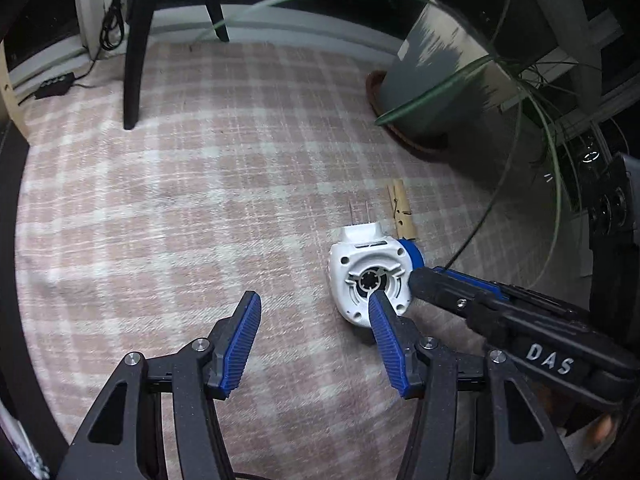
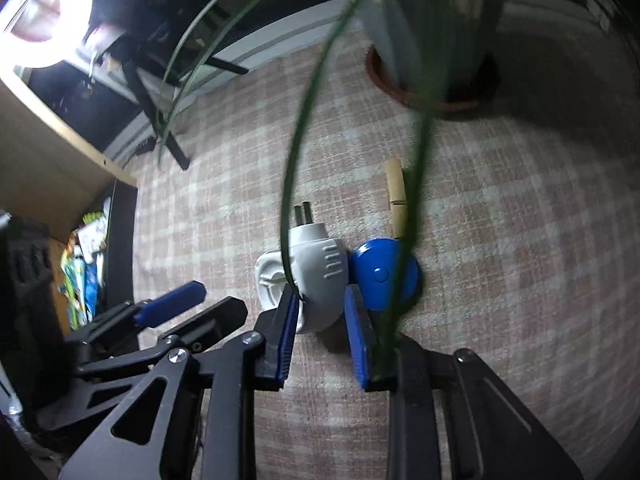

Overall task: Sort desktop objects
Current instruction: 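Move both tools back toward the white plug adapter, then grasp the white plug adapter with the left tool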

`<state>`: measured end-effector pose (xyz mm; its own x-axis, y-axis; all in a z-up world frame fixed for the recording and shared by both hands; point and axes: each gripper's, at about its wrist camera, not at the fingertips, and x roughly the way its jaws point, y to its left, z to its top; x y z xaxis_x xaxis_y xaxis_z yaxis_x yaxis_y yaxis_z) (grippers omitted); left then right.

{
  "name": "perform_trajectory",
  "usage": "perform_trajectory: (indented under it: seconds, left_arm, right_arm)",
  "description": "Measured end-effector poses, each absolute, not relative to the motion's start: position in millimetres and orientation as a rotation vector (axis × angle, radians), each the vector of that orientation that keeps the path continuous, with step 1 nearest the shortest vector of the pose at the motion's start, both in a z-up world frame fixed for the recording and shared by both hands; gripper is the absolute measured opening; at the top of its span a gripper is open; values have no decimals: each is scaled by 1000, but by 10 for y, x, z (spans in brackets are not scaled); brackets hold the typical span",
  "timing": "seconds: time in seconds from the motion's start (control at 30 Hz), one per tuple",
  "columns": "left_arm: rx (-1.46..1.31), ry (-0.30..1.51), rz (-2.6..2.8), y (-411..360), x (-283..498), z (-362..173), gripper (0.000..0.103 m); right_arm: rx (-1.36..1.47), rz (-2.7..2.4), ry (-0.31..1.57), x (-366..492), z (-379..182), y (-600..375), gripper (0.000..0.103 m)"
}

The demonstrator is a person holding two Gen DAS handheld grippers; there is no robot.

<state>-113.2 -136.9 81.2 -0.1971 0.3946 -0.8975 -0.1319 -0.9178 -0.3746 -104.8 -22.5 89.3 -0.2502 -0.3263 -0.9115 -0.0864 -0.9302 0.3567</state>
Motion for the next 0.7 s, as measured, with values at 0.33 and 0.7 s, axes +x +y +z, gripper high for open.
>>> perform_trajectory:
  seconds: [0.33, 0.7]
  left_arm:
    - [-1763, -279, 2143, -1169, -1231, 614, 52]
    - [-1776, -295, 2098, -1040, -1294, 480, 35]
  right_arm:
    - [1803, -2271, -677, -1107, 826, -115, 25]
    - [1802, -2283, -875, -1172, 751, 132, 25]
